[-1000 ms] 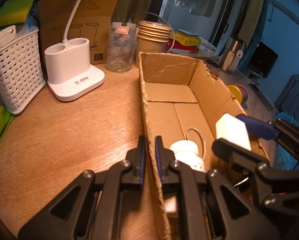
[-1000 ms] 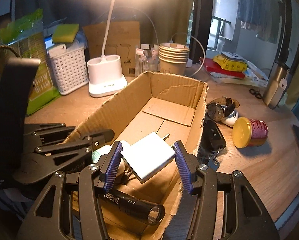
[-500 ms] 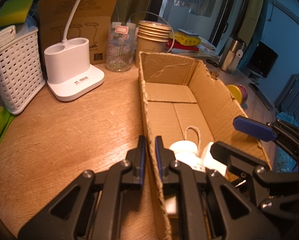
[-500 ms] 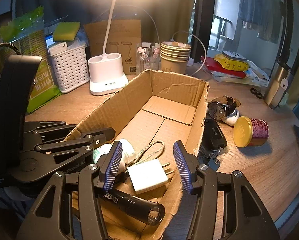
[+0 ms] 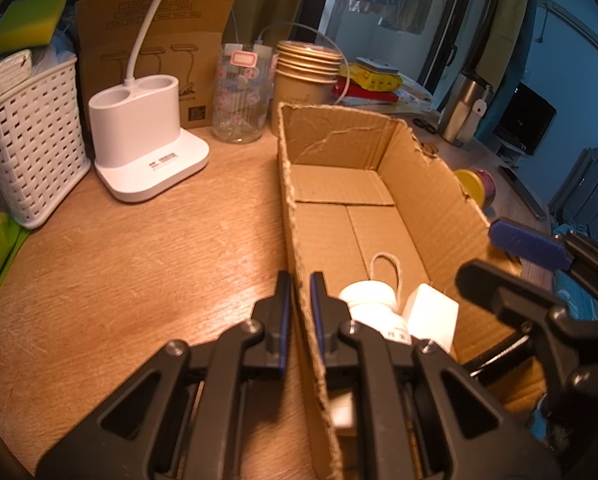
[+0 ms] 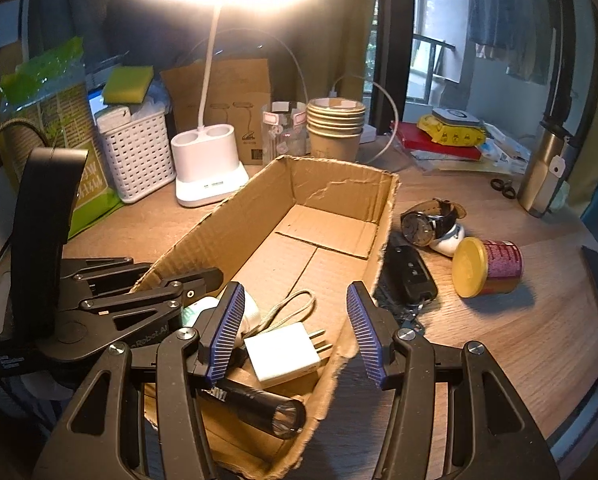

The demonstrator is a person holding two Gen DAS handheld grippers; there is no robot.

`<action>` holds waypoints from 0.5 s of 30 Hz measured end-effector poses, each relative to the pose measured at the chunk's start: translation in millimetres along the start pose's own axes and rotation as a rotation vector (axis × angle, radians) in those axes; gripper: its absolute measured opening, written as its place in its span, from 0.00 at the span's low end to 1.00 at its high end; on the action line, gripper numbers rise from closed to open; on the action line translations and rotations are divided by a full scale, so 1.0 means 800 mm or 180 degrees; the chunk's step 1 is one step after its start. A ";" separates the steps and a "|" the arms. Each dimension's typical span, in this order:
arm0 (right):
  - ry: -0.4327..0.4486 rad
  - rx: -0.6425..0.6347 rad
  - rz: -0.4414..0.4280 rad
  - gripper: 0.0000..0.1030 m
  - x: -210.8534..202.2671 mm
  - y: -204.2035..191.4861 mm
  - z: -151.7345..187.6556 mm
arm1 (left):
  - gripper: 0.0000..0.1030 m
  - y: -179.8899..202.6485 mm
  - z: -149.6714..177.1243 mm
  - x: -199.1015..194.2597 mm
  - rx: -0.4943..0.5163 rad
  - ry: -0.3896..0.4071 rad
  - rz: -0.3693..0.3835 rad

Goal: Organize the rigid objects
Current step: 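Withdraw the right gripper and move it to the red-and-gold can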

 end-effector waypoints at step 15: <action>0.0155 0.0181 0.0137 0.55 -0.027 0.035 -0.005 | 0.10 0.000 0.000 0.000 -0.0002 -0.0003 -0.0002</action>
Point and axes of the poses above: each gripper's, at about its wrist camera, not at the fingertips, and x roughly the way its jaws point, y to its right, z to its underside, the point moved 10 cm from there along x, roughly the way its jaws point, and after that the axes turned 8 degrees about -z, right-handed, at the moved point
